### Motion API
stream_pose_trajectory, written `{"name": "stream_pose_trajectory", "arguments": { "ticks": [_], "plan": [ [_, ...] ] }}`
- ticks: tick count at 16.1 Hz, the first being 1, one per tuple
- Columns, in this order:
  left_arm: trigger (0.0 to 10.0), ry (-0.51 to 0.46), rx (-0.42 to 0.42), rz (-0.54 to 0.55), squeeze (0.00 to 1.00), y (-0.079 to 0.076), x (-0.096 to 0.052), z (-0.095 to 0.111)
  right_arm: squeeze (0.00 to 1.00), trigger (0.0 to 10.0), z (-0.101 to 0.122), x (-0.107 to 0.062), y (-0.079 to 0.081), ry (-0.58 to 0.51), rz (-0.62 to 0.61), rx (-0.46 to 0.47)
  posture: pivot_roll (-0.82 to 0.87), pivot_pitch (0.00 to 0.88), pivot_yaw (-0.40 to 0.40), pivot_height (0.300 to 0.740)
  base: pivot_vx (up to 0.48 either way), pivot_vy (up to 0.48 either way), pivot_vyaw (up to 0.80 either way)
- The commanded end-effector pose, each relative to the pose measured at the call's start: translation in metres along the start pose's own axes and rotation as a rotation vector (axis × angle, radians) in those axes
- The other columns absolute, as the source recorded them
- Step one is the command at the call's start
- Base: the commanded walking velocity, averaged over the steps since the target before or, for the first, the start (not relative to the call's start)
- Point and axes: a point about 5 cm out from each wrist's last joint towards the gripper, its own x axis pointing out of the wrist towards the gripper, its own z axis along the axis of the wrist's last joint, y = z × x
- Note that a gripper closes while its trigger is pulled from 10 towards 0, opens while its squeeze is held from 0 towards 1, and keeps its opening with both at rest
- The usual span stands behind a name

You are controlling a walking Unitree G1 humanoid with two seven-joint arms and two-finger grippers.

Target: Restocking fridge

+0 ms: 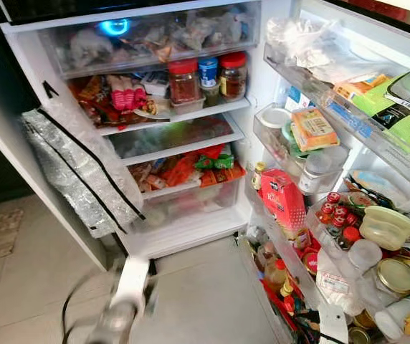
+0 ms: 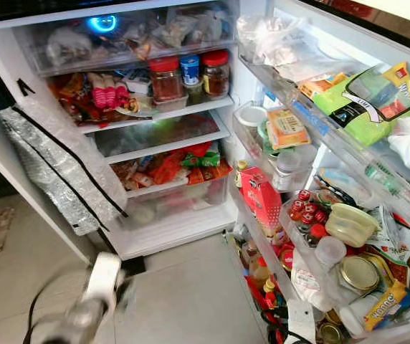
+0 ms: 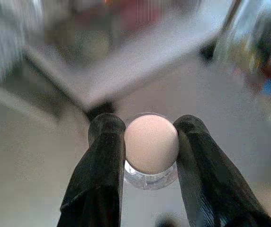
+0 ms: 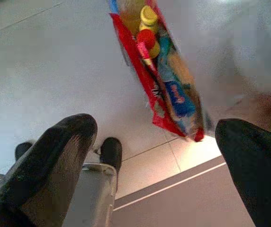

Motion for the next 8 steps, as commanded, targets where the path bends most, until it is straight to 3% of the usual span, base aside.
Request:
{"name": "stream_pose_trajectory", "arguments": {
  "ticks": [1, 3, 8],
  "plan": [
    [10.0, -0.075, -0.014, -0.001, 0.0, 0.0, 0.003, 0.013, 0.0, 10.0, 0.001, 0.0, -0.003, 0.005, -0.004, -0.014, -0.04, 0.051, -0.004, 0.74, 0.0, 0.0, 0.0],
    [10.0, -0.197, -0.03, -0.031, 0.0, -0.002, 0.005, 0.035, 0.0, 10.0, 0.002, 0.0, -0.005, 0.002, -0.01, -0.034, -0.04, 0.058, -0.008, 0.74, 0.0, 0.0, 0.0],
    [10.0, -0.363, -0.027, -0.102, 0.0, -0.02, -0.002, 0.05, 0.0, 10.0, -0.007, -0.002, -0.009, 0.031, 0.01, -0.077, -0.01, 0.078, -0.014, 0.74, 0.0, 0.0, 0.0]
  ]
}}
